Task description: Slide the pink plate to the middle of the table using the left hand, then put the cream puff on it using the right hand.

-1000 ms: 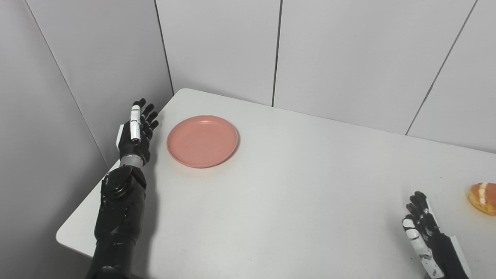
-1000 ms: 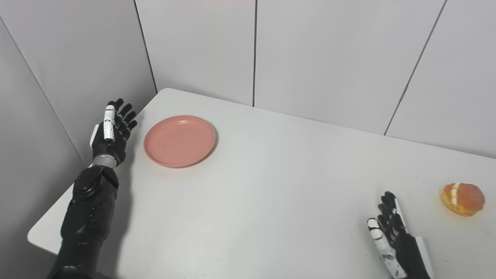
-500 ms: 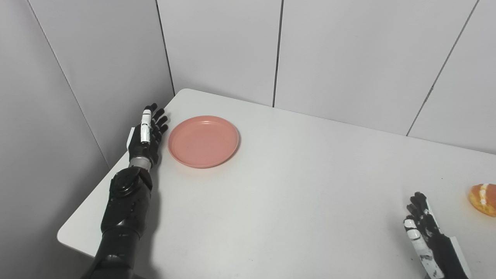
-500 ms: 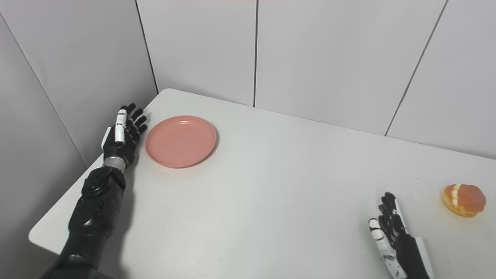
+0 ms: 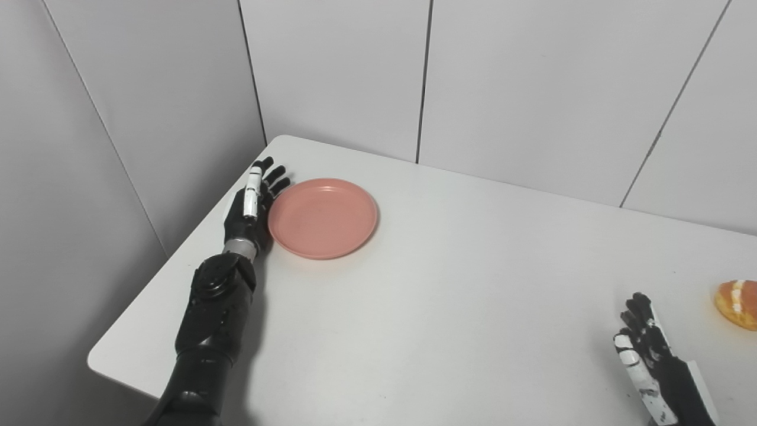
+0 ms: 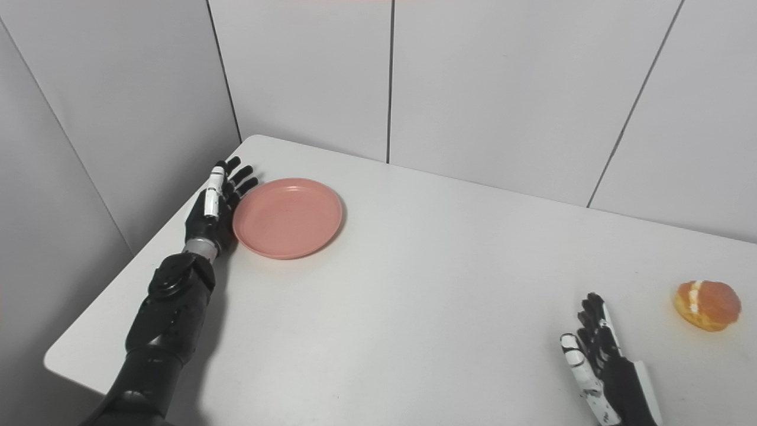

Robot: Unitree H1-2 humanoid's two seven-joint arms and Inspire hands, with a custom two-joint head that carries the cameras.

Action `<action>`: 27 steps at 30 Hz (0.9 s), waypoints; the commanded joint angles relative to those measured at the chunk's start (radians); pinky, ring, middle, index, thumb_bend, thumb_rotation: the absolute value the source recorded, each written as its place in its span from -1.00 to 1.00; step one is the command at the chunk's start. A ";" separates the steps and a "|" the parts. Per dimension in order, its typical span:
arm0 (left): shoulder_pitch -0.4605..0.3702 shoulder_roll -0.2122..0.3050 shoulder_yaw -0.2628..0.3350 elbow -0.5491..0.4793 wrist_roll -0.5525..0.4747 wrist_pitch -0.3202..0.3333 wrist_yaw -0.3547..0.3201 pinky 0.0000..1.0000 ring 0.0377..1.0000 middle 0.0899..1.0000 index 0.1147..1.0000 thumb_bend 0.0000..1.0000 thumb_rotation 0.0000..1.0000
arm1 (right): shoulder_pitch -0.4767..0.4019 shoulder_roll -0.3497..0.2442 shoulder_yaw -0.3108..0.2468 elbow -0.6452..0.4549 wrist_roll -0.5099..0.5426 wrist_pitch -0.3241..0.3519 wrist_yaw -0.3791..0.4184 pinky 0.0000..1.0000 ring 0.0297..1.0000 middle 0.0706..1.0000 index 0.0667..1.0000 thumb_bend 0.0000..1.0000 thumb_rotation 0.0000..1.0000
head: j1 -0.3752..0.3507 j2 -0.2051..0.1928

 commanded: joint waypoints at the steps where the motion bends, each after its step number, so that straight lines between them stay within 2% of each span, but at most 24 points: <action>1: 0.002 -0.010 -0.010 -0.011 -0.006 0.032 -0.008 0.82 0.77 0.79 0.78 -0.34 1.00 | 0.034 0.003 0.008 0.050 -0.008 -0.014 0.000 1.00 1.00 1.00 1.00 -0.39 0.48 | -0.001 0.002; 7: 0.001 -0.039 -0.029 -0.001 -0.020 0.037 -0.046 0.88 0.81 0.82 0.81 -0.33 1.00 | 0.033 0.002 0.011 0.055 -0.025 -0.026 -0.004 0.99 0.96 0.98 1.00 -0.32 0.57 | -0.011 0.009; 15: 0.005 -0.077 -0.048 0.002 -0.024 0.047 -0.066 0.86 0.80 0.80 0.79 -0.31 1.00 | 0.033 0.009 0.010 0.056 -0.011 -0.024 0.002 0.98 0.96 1.00 1.00 -0.33 0.51 | -0.034 0.025; 19: 0.006 -0.091 -0.065 0.015 -0.017 0.045 -0.073 0.83 0.78 0.79 0.77 -0.30 1.00 | 0.031 0.008 0.016 0.059 -0.016 -0.034 0.005 0.95 0.96 0.99 1.00 -0.37 0.54 | -0.051 0.035; 27: 0.018 -0.124 -0.105 0.041 -0.013 0.044 -0.119 0.83 0.78 0.78 0.77 -0.28 1.00 | 0.035 0.018 0.021 0.048 -0.015 -0.025 0.002 0.96 0.95 0.99 1.00 -0.37 0.55 | -0.093 0.063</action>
